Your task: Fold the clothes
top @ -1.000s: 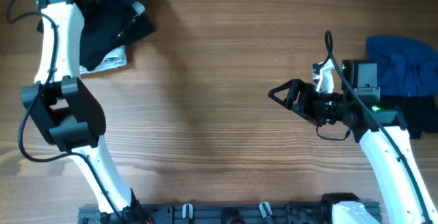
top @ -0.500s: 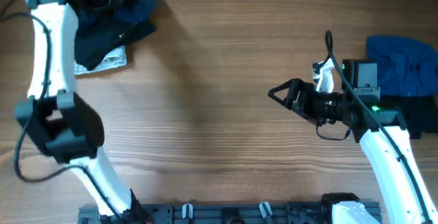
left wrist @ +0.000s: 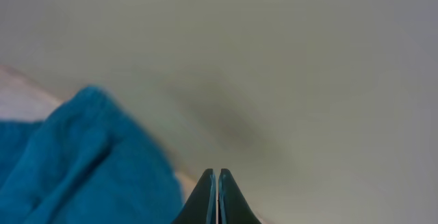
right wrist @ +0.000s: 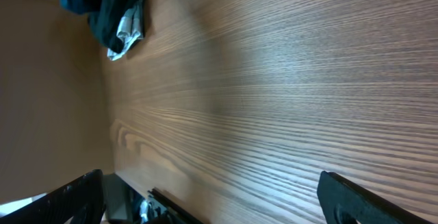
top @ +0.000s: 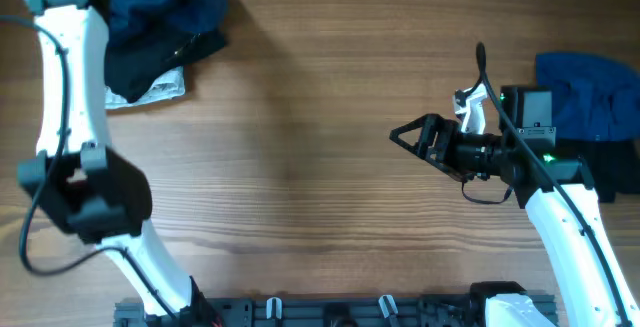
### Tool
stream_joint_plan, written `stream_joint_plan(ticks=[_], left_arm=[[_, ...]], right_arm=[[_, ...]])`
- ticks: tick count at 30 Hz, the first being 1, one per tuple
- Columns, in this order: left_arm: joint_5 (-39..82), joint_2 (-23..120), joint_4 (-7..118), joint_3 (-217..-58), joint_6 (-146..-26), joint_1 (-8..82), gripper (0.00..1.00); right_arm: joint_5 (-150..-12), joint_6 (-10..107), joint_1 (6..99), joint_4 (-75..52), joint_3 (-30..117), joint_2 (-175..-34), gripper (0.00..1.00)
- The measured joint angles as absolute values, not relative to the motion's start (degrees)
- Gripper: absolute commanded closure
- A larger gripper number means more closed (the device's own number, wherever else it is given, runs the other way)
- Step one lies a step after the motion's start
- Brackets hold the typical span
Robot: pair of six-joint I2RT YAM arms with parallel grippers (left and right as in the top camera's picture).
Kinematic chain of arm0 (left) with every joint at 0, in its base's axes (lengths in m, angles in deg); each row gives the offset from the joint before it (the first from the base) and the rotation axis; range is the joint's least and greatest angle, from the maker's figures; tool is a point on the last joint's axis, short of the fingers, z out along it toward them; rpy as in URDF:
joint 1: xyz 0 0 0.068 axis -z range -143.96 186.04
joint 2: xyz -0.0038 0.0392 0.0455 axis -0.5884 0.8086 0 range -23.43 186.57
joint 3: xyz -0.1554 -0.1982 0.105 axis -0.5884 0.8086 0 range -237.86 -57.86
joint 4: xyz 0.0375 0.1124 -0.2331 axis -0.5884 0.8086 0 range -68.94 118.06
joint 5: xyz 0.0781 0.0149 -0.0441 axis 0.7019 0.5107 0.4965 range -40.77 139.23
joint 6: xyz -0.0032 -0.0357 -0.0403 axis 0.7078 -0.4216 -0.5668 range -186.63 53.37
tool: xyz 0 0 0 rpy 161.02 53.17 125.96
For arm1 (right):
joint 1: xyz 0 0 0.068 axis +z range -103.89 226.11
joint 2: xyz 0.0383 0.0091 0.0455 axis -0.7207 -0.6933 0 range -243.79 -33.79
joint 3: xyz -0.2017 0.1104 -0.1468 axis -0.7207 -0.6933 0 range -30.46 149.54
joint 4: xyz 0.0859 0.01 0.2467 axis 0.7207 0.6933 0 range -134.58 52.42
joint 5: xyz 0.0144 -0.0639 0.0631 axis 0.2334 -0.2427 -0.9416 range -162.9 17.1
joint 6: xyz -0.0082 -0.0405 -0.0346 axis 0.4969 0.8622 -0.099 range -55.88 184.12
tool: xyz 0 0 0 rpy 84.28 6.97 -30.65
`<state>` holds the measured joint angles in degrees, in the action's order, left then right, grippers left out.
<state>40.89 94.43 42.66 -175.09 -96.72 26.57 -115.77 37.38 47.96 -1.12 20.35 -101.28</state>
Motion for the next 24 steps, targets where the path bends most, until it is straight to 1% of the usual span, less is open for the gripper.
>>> stream_joint_plan(ticks=[2, 5, 7, 10, 12, 13, 15, 16, 20, 21, 22, 23, 24], left_arm=[[41.92, 98.83, 43.78, -175.07, -93.9, 26.55, 0.96], [42.55, 101.47, 48.43, -175.07, -90.44, 26.48, 0.96], [42.86, 101.65, 53.24, -175.07, -88.76, 26.33, 0.96], [43.25, 101.65, 65.7, -175.11, -87.65, 25.26, 0.96], [43.87, 101.65, 69.7, -175.2, -87.32, 24.34, 0.96], [45.33, 101.65, 74.07, -175.14, -87.14, 23.07, 0.96], [47.39, 101.67, 78.49, -175.16, -87.01, 21.47, 0.96], [49.35, 101.67, 83.43, -175.11, -87.04, 19.66, 0.96], [51.95, 101.6, 88.1, -175.09, -87.3, 13.47, 0.96], [51.49, 101.47, 88.08, -175.09, -87.34, 12.93, 0.85], [50.69, 101.17, 87.93, -175.09, -87.49, 12.82, 0.26], [47.52, 100.25, 87.36, -175.07, -87.8, 13.06, 0.0], [43.45, 98.56, 86.77, -175.07, -87.91, 13.45, 0.0]], right_arm=[[-116.41, 37.4, 47.96, -1.09, 20.35, -101.28, 0.01], [-116.65, 37.38, 47.96, -0.96, 20.35, -101.28, 0.01], [-116.8, 37.38, 47.96, -0.85, 20.35, -101.28, 0.01], [-116.8, 37.4, 47.96, -1.09, 20.35, -101.28, 0.01], [-116.8, 37.6, 47.96, -1.05, 20.35, -101.28, 0.01], [-116.82, 38.08, 47.96, -0.92, 20.35, -101.28, 0.01], [-117.0, 38.67, 47.96, -0.72, 20.35, -101.26, 0.01], [-117.02, 38.73, 47.96, -0.81, 20.35, -101.3, 0.01], [-117.04, 39.56, 47.96, -0.81, 20.35, -101.28, 0.01], [-117.04, 39.81, 47.96, -0.83, 20.35, -101.28, 0.01], [-117.04, 39.91, 47.96, -0.83, 20.35, -101.28, 0.01], [-117.04, 40.0, 47.96, -0.83, 20.35, -101.28, 0.01], [-117.04, 39.98, 47.96, -0.85, 20.35, -101.28, 0.01]])
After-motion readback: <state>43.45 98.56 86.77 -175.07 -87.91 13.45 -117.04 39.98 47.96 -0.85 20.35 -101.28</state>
